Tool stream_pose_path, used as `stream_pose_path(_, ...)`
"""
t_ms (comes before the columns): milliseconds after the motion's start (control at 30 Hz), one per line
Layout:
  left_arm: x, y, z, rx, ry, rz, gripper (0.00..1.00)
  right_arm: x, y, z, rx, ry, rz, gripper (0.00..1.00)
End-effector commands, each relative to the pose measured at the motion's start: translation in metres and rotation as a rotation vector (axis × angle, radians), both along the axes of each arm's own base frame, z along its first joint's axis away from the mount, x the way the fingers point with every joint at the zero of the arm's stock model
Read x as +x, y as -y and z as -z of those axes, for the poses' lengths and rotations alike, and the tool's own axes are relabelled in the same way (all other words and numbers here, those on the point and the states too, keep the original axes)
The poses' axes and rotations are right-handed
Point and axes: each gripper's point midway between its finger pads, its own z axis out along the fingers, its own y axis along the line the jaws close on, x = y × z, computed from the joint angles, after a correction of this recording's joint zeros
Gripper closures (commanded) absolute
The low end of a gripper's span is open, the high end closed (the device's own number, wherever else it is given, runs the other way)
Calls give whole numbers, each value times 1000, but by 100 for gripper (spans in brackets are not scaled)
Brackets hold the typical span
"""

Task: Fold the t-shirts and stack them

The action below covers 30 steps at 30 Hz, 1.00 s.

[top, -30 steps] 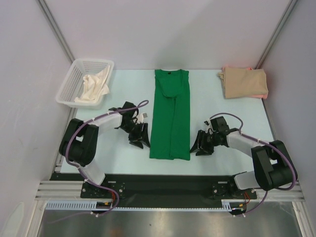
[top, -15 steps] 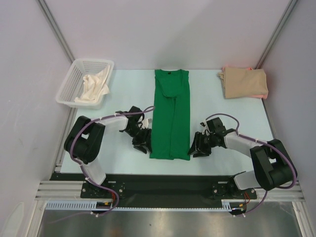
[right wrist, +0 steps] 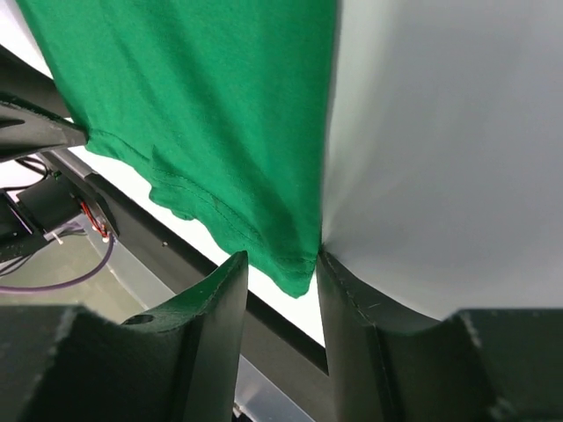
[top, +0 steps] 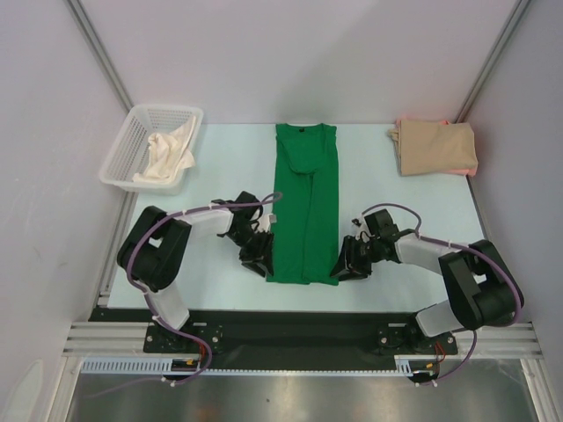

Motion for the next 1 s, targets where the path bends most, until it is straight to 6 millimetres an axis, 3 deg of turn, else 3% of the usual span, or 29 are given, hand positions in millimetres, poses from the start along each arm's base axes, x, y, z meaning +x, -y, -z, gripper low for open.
stream_pose_path(0, 8, 8, -1, -11, 34, 19, 62, -7, 8, 19, -73, -9, -6, 58)
stream_pose_path(167, 5, 14, -1, -25, 21, 36, 68, -8, 7, 19, -71, -6, -14, 65)
stream_pose_path(200, 7, 15, -1, -29, 28, 40, 74, -9, 6, 20, -70, -6, -16, 68)
stream_pose_path(233, 7, 15, -2, -29, 28, 43, 78, -8, 6, 19, -67, -5, -15, 74)
stream_pose_path(267, 8, 14, -3, -27, 37, 42, 83, -9, 6, 19, -71, -5, -18, 91)
stream_pose_path(300, 9, 13, -4, -20, 43, 39, 95, -8, 7, 18, -74, -3, -17, 97)
stream_pose_path(333, 9, 12, -6, -14, 51, 39, 99, -5, 6, 14, -69, 16, -19, 100)
stream_pose_path(567, 29, 4, -35, -13, 201, 55, 100, 10, 9, -30, -18, 152, -29, 100)
stream_pose_path(733, 49, 10, -62, -45, 301, 76, 100, 22, 10, -51, -4, 254, -54, 100)
stream_pose_path(867, 68, 15, -75, -49, 358, 88, 99, 40, 16, -57, -12, 296, -34, 100)
stream_pose_path(967, 84, 16, -85, -48, 395, 81, 100, 66, 20, -69, -14, 345, -6, 100)
